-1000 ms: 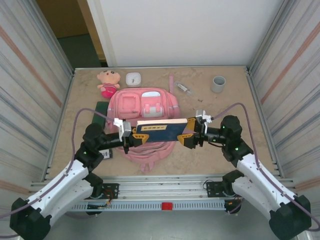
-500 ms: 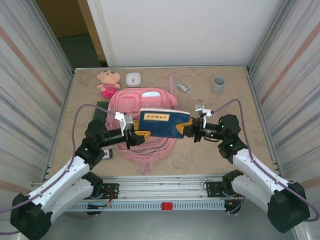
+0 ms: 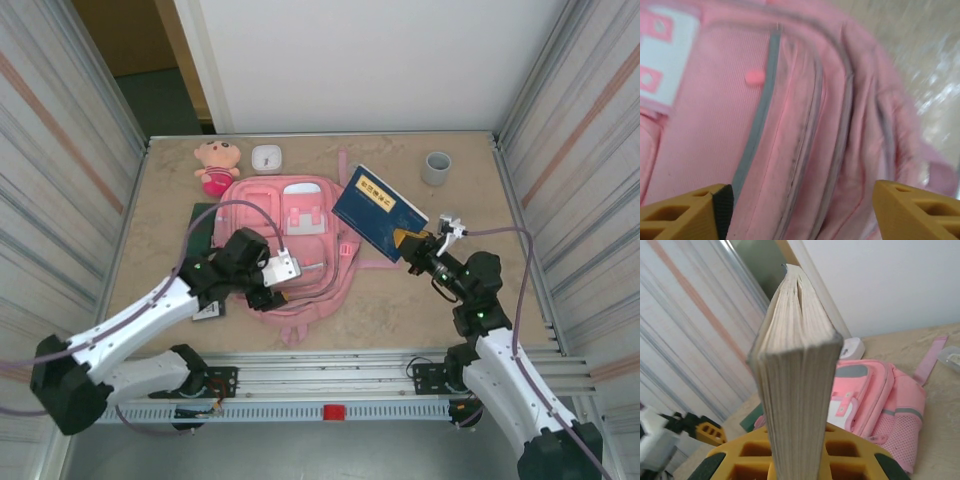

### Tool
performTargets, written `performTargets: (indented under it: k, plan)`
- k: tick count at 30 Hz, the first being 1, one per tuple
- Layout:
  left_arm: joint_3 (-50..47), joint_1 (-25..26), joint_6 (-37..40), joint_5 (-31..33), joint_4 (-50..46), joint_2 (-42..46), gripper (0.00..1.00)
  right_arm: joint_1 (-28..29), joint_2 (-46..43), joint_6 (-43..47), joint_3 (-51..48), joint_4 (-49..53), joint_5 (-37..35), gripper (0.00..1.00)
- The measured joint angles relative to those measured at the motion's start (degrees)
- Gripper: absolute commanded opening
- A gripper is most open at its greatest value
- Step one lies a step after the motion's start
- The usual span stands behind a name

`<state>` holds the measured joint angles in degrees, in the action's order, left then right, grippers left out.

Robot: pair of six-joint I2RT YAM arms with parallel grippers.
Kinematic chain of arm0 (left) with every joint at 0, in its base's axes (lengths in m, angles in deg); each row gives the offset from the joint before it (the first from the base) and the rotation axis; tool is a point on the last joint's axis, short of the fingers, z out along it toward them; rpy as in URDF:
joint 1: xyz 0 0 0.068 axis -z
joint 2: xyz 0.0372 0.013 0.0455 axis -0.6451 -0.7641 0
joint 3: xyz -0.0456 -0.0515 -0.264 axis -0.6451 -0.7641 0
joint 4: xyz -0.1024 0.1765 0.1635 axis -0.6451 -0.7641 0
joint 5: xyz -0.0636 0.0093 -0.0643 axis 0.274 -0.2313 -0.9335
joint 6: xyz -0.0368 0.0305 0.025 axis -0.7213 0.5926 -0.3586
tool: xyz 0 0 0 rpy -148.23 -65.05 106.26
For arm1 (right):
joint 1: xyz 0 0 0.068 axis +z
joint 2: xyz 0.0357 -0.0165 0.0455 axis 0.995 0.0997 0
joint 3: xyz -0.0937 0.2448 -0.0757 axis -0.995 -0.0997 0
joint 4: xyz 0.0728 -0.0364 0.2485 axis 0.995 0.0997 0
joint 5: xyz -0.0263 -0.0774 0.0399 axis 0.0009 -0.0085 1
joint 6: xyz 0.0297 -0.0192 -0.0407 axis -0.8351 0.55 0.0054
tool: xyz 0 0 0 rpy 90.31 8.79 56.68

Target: Pack the student bag

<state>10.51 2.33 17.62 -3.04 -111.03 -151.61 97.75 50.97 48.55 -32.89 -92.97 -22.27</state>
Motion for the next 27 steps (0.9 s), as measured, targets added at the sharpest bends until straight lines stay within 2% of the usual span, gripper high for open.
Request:
performTargets:
  k: [4, 7, 12, 17, 19, 21, 23, 27]
  plan:
    - [0.0, 0.0, 2.2, 3.9, 4.2, -4.9, 0.84, 0.0, -2.4, 0.2, -1.0, 1.6, -0.8, 0.0]
    - [0.7, -0.1, 3.9, 3.5, 6.1, -9.2, 0.87, 0.0, -2.8, 0.2, -1.3, 3.0, -0.8, 0.0]
    - [3.7, -0.1, 6.4, 1.7, 5.2, -16.0, 0.88, 0.0, -3.5, 1.4, -1.3, 4.3, -0.8, 0.0]
    - [4.1, -0.4, 7.3, 4.6, 6.7, -19.2, 0.87, 0.0, -2.7, 1.9, -1.3, 5.5, -0.5, 0.0]
    - [4.1, -0.9, 7.4, 6.9, 8.6, -20.5, 0.8, 0.0, -2.5, 2.0, -1.3, 6.0, -0.3, 0.0]
    - [4.0, -1.5, 7.8, 8.0, 10.1, -21.5, 0.77, 0.0, -2.6, 2.3, -1.3, 6.2, -0.3, 0.0]
    - [4.0, -1.5, 8.1, 8.8, 11.1, -22.1, 0.68, 0.0, -3.0, 2.5, -1.3, 6.6, -0.4, 0.0]
    - [3.9, -1.5, 8.3, 9.8, 13.1, -22.6, 0.26, 0.0, -4.7, 2.6, -1.3, 8.4, -0.9, 0.0]
